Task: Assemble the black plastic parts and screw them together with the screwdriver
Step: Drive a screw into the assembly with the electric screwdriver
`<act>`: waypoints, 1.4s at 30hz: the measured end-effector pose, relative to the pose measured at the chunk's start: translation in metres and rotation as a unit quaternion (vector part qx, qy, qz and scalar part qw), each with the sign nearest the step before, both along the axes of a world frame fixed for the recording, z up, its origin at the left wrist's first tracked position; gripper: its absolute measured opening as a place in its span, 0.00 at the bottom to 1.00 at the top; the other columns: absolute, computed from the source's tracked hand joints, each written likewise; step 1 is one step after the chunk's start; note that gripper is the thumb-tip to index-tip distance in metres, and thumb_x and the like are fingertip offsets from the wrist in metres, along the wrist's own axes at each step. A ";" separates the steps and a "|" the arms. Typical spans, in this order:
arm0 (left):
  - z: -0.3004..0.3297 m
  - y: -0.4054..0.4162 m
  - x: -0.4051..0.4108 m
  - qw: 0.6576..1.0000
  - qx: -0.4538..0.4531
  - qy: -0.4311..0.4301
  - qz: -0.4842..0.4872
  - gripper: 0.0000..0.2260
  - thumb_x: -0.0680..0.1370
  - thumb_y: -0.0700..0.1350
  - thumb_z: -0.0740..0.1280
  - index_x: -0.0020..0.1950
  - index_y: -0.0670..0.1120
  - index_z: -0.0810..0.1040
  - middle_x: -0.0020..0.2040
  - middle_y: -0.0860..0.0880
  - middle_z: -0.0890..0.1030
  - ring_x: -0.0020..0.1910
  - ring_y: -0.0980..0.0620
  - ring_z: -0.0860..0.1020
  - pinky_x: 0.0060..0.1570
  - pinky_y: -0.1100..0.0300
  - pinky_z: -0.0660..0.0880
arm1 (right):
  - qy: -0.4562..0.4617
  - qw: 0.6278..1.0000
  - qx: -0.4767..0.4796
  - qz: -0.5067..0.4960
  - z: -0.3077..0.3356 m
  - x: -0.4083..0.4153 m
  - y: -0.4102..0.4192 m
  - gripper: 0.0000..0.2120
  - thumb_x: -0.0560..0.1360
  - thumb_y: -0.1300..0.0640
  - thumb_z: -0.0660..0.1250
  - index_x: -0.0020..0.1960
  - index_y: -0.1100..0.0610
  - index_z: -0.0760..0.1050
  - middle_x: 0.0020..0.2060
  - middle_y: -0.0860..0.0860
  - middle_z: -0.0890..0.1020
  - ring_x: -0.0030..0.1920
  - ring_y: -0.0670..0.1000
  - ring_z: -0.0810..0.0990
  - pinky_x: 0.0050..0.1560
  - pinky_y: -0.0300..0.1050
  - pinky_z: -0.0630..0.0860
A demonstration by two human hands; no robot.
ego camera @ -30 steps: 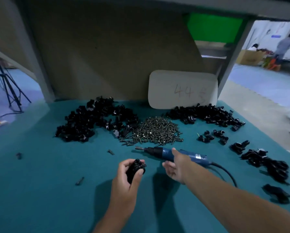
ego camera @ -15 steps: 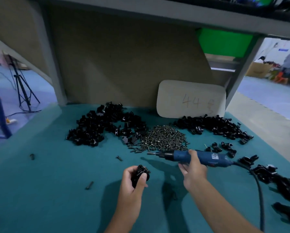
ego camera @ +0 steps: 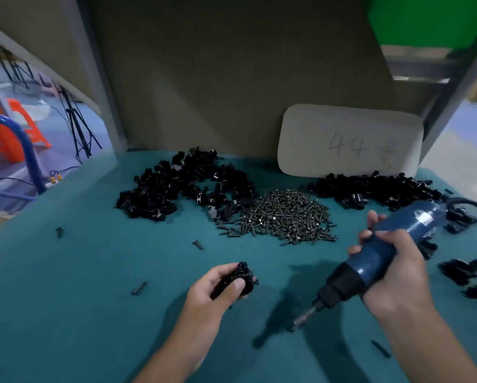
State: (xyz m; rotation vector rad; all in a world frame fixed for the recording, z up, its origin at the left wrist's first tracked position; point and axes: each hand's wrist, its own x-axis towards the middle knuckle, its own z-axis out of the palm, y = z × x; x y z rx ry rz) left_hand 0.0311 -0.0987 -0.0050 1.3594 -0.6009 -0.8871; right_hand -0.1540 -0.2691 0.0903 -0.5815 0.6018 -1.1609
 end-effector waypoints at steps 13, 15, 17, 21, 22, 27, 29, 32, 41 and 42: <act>-0.004 0.001 -0.004 0.996 0.016 -0.072 -0.051 0.17 0.72 0.52 0.72 0.59 0.48 0.82 0.51 0.48 0.87 0.46 0.54 0.85 0.47 0.71 0.75 | -0.160 0.984 0.035 -0.072 -0.034 0.004 0.005 0.07 0.78 0.58 0.66 0.55 0.51 0.73 0.44 0.44 0.80 0.34 0.43 0.75 0.36 0.37 0.74; -0.001 0.001 -0.007 0.995 0.022 -0.080 -0.058 0.16 0.73 0.51 0.70 0.59 0.48 0.81 0.51 0.49 0.86 0.45 0.54 0.84 0.47 0.71 0.75 | -0.148 0.984 0.043 -0.088 -0.035 0.005 0.005 0.06 0.78 0.58 0.66 0.54 0.52 0.74 0.43 0.44 0.81 0.34 0.43 0.75 0.35 0.36 0.74; 0.001 0.000 -0.011 0.993 0.029 -0.086 -0.079 0.16 0.73 0.52 0.69 0.59 0.49 0.80 0.52 0.49 0.86 0.45 0.53 0.84 0.48 0.69 0.75 | -0.133 0.984 0.060 -0.104 -0.037 0.007 0.005 0.05 0.78 0.58 0.66 0.53 0.52 0.75 0.43 0.45 0.82 0.33 0.43 0.75 0.34 0.37 0.74; 0.002 -0.001 -0.016 0.989 0.046 -0.119 -0.069 0.15 0.73 0.56 0.69 0.58 0.53 0.79 0.51 0.55 0.85 0.50 0.56 0.83 0.50 0.68 0.74 | -0.119 0.984 0.090 -0.103 -0.041 0.011 0.004 0.04 0.77 0.58 0.66 0.51 0.52 0.72 0.43 0.46 0.82 0.33 0.45 0.76 0.34 0.39 0.75; 0.003 -0.001 -0.016 0.988 0.050 -0.131 -0.060 0.16 0.72 0.58 0.69 0.57 0.55 0.79 0.51 0.56 0.85 0.52 0.56 0.83 0.52 0.66 0.75 | -0.122 0.983 0.097 -0.099 -0.041 0.012 0.003 0.05 0.77 0.58 0.66 0.52 0.52 0.72 0.42 0.46 0.82 0.33 0.45 0.76 0.35 0.39 0.75; 0.005 0.003 -0.019 0.984 0.040 -0.168 -0.047 0.13 0.70 0.64 0.67 0.53 0.66 0.76 0.48 0.54 0.85 0.40 0.53 0.83 0.47 0.62 0.79 | -0.140 0.978 0.124 -0.094 -0.034 0.018 0.000 0.07 0.75 0.57 0.68 0.51 0.53 0.72 0.40 0.45 0.80 0.32 0.45 0.76 0.36 0.38 0.75; 0.005 0.004 -0.018 0.984 0.038 -0.164 -0.059 0.12 0.71 0.64 0.67 0.54 0.65 0.76 0.49 0.52 0.86 0.36 0.53 0.80 0.44 0.58 0.79 | -0.147 0.977 0.126 -0.094 -0.034 0.018 0.002 0.07 0.74 0.57 0.68 0.51 0.53 0.72 0.40 0.45 0.80 0.32 0.45 0.76 0.35 0.38 0.74; 0.004 0.003 -0.017 0.982 0.042 -0.168 -0.075 0.12 0.76 0.61 0.67 0.57 0.61 0.76 0.50 0.54 0.86 0.37 0.54 0.78 0.43 0.59 0.77 | -0.150 0.975 0.129 -0.105 -0.035 0.017 0.004 0.09 0.74 0.58 0.68 0.52 0.54 0.72 0.41 0.45 0.79 0.32 0.45 0.75 0.35 0.39 0.74; 0.003 0.005 -0.015 0.980 0.031 -0.172 -0.100 0.06 0.83 0.47 0.65 0.60 0.52 0.75 0.49 0.52 0.87 0.36 0.55 0.76 0.41 0.61 0.76 | -0.145 0.976 0.106 -0.122 -0.035 0.015 0.009 0.11 0.74 0.59 0.68 0.55 0.54 0.71 0.41 0.46 0.79 0.32 0.46 0.75 0.35 0.40 0.73; 0.003 0.005 -0.016 0.979 0.031 -0.170 -0.105 0.06 0.83 0.49 0.65 0.60 0.52 0.75 0.49 0.52 0.87 0.36 0.54 0.76 0.42 0.59 0.76 | -0.144 0.976 0.103 -0.125 -0.035 0.015 0.010 0.11 0.74 0.59 0.68 0.55 0.53 0.71 0.41 0.46 0.79 0.32 0.46 0.75 0.36 0.40 0.73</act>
